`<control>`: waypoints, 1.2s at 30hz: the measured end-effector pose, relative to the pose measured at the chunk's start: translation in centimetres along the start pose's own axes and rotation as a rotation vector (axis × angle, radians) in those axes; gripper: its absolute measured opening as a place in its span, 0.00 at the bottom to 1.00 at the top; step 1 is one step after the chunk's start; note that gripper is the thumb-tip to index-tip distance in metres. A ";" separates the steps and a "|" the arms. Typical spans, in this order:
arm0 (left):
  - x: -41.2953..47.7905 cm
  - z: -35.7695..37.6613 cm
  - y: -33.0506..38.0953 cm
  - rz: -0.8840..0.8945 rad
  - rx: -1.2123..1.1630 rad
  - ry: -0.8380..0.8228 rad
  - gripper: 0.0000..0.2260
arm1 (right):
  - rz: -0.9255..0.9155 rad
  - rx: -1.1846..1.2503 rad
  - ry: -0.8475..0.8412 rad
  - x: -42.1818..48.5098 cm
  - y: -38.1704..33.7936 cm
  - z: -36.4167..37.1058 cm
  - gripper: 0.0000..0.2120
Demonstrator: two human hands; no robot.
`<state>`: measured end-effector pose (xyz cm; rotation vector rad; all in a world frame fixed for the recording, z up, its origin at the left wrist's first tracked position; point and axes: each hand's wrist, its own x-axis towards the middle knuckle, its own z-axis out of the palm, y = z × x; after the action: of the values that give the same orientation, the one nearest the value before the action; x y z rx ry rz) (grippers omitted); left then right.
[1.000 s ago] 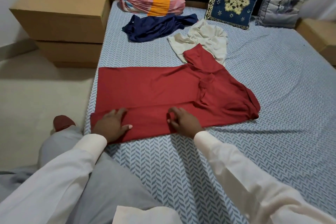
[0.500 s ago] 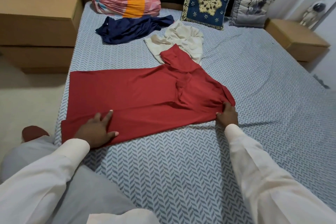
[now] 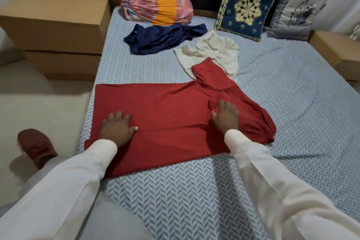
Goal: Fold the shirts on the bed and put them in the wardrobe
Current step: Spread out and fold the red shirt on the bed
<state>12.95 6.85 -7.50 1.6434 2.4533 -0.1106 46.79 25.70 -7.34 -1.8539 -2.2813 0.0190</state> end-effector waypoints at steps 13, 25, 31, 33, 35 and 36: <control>15.1 -4.2 -8.6 -0.079 -0.038 -0.148 0.25 | 0.015 0.017 -0.414 16.1 -9.3 4.7 0.30; 11.5 -5.8 -13.0 0.043 -0.134 0.149 0.02 | 0.115 0.140 -0.185 14.3 -7.5 0.7 0.08; 3.3 -5.1 -12.3 0.119 -0.113 0.169 0.03 | -0.100 0.148 -0.013 5.2 -3.4 -1.7 0.06; 1.0 -4.2 -11.9 0.134 -0.087 0.175 0.02 | -0.140 0.136 0.010 2.7 -2.4 -1.6 0.06; -0.6 -3.0 -11.8 0.135 -0.067 0.177 0.02 | -0.147 0.114 -0.008 0.8 -1.8 -1.3 0.07; -1.4 -2.5 -11.7 0.131 -0.054 0.172 0.02 | -0.140 0.112 -0.030 0.0 -1.5 -1.1 0.07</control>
<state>2.39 1.54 -5.26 1.8554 2.4347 0.1192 45.57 25.22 -6.07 -1.6467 -2.3727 0.1520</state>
